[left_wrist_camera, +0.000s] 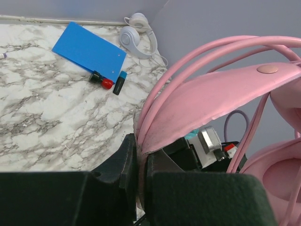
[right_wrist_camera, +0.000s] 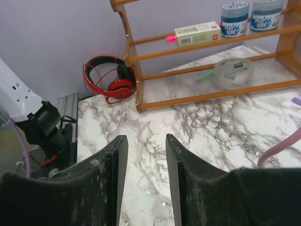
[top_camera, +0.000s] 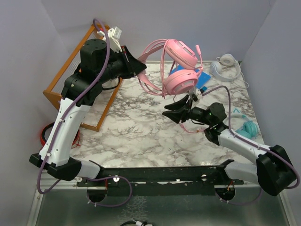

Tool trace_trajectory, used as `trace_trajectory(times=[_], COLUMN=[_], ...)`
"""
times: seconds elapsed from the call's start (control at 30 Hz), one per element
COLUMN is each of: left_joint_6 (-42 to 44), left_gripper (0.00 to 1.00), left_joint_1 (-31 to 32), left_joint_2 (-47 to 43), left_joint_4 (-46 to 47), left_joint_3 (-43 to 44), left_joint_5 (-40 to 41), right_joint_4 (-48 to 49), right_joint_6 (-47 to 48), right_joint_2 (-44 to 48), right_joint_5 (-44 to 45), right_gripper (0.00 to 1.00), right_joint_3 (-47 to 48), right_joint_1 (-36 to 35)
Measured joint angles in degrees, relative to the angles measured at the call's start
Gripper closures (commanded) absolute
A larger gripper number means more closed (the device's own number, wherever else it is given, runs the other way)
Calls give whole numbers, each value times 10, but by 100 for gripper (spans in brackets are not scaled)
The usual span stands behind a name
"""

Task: Wrap the headphones
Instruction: Wrap the headphones cable around the headphones.

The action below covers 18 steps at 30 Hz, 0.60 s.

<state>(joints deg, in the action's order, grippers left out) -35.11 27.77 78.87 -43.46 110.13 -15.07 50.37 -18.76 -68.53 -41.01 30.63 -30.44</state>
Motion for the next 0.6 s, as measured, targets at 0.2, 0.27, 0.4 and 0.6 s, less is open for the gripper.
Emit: trace_trajectory(times=[0.2, 0.27, 0.4, 0.6], left_joint_6=[0, 0, 1, 1], left_gripper=[100, 100, 100, 100], left_joint_1=[-1, -1, -2, -3], left_joint_2=[0, 0, 0, 0], left_joint_4=[0, 0, -1, -1], left_joint_3=[-4, -9, -16, -16], left_joint_5=[8, 11, 13, 13], right_joint_4=[-37, -48, -80, -107], right_joint_6=[36, 46, 66, 94], right_joint_2=[45, 57, 74, 59], right_joint_5=[23, 55, 138, 240], right_gripper=[42, 39, 31, 0], right_joint_3=[1, 1, 20, 88], right_joint_1=[0, 0, 0, 5])
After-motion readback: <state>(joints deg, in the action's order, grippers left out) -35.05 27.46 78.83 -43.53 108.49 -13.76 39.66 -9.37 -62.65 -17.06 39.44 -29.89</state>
